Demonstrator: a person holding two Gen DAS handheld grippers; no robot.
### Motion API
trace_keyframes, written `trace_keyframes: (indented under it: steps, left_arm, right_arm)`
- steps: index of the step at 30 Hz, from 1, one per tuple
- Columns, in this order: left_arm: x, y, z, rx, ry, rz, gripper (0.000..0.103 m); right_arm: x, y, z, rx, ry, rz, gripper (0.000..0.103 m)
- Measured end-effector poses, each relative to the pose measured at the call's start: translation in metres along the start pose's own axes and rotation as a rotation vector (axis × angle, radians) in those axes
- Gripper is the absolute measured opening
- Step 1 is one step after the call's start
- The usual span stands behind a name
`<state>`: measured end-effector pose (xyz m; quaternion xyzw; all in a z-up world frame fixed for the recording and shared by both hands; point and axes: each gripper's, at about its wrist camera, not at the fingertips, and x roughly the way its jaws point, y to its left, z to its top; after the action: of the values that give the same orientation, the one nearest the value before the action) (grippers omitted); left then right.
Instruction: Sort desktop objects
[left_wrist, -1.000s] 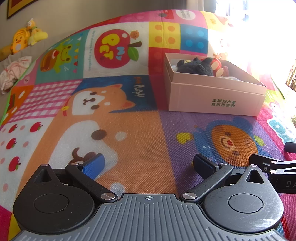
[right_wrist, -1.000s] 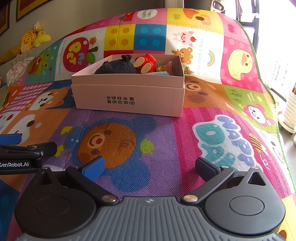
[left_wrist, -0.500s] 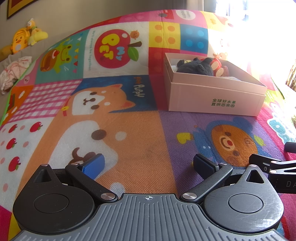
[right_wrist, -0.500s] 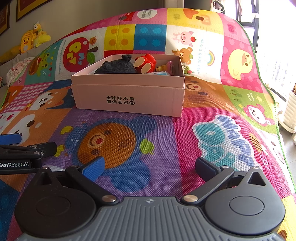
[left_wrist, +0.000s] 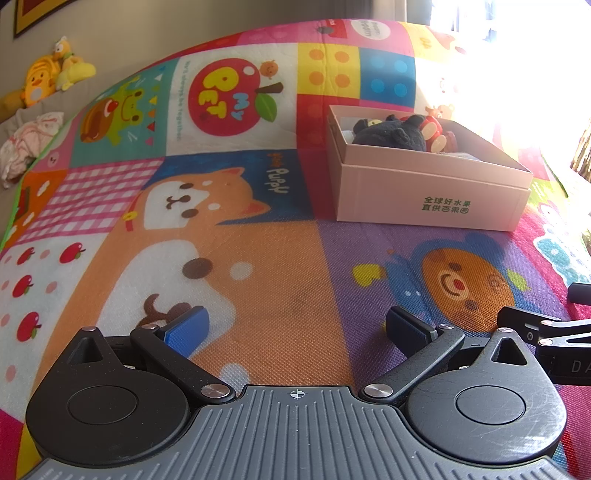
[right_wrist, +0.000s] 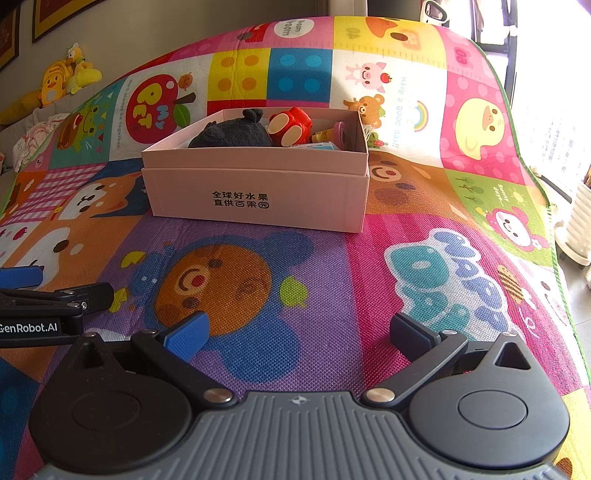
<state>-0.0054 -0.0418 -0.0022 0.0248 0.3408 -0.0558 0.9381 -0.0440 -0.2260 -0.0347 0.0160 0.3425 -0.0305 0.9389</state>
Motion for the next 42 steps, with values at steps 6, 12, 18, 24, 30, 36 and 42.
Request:
trace_keyframes:
  steps: [6,12,18,24,30,36,42]
  left_arm:
    - [0.0000,-0.0001,-0.0001,0.000,0.000,0.000,0.103]
    - [0.0001,0.0000,-0.0003,0.000,0.000,0.000,0.103]
    - [0.0002,-0.0004,-0.0003,0.000,0.000,0.000,0.103]
    - [0.0002,-0.0003,-0.0003,0.000,0.000,0.000,0.103]
    - [0.0002,-0.0003,-0.0003,0.000,0.000,0.000,0.103]
    - [0.0002,-0.0003,-0.0003,0.000,0.000,0.000,0.103]
    - [0.0002,-0.0001,-0.0003,0.000,0.000,0.000,0.103]
  right_arm:
    - [-0.0001,-0.0001,-0.0001,0.000,0.000,0.000,0.103]
    - [-0.0001,-0.0001,-0.0002,0.000,0.000,0.000,0.103]
    - [-0.0001,-0.0001,-0.0002,0.000,0.000,0.000,0.103]
    - [-0.0002,0.0001,-0.0001,0.000,0.000,0.000,0.103]
    - [-0.0002,0.0001,-0.0001,0.000,0.000,0.000,0.103]
    - [-0.0001,-0.0002,0.0000,0.000,0.000,0.000,0.103]
    - [-0.0001,-0.0003,0.0002,0.000,0.000,0.000,0.103]
